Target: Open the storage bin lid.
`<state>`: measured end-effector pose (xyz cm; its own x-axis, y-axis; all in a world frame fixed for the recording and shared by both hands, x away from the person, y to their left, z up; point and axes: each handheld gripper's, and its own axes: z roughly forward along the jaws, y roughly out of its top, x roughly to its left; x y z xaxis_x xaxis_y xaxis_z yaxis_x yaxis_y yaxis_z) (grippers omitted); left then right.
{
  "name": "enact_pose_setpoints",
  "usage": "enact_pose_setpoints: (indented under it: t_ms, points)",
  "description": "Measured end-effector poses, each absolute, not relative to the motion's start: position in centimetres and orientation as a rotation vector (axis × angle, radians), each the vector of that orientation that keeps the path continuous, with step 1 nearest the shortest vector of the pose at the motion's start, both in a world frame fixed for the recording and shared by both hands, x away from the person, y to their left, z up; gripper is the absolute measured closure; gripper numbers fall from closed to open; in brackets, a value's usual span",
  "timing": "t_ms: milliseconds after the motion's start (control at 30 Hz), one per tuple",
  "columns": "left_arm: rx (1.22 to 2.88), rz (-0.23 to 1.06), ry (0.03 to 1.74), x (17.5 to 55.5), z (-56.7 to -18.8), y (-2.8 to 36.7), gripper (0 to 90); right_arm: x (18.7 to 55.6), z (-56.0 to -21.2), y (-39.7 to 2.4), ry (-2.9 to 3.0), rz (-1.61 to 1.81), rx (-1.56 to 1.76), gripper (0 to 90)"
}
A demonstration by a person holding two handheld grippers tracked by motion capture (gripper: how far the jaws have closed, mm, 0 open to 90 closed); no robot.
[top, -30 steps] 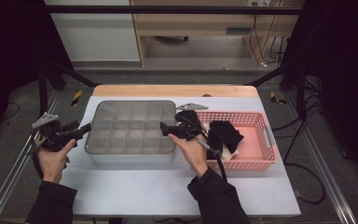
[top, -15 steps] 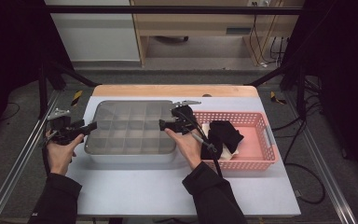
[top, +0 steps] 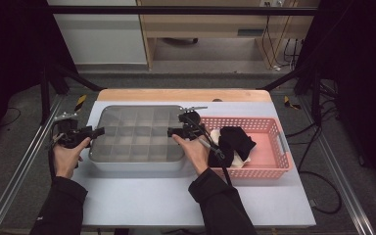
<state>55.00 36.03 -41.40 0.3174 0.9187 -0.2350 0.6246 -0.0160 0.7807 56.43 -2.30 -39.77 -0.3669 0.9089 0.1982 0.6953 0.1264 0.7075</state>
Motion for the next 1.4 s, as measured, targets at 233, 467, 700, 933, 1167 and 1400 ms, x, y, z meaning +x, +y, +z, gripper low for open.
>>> enact_pose_setpoints:
  t_ms: [233, 467, 700, 933, 1167, 1400]
  points:
    - [1.74, 0.383, 1.406, 55.3, -41.7, 35.8, 36.9, 56.8, -40.4, -2.1, 2.157, 1.057, 1.61, 21.8]
    - [1.74, 0.327, 1.43, 55.6, -41.7, 36.0, 33.8, 57.2, -40.9, -2.1, 2.169, 1.058, 1.64, 20.9]
    - [1.77, 0.321, 1.453, 55.8, -41.3, 35.5, 32.2, 57.4, -41.0, -2.2, 2.177, 1.082, 1.678, 22.0]
    - [1.701, 0.308, 1.492, 55.8, -41.1, 36.0, 42.2, 57.6, -40.8, -2.7, 2.171, 1.088, 1.727, 30.3]
    - [1.632, 0.325, 1.48, 55.0, -40.2, 36.6, 50.8, 57.2, -40.0, -3.0, 2.144, 1.122, 1.729, 37.0]
    - [1.583, 0.366, 1.446, 53.8, -38.8, 36.8, 57.2, 56.2, -38.1, -3.8, 2.083, 1.229, 1.695, 45.7]
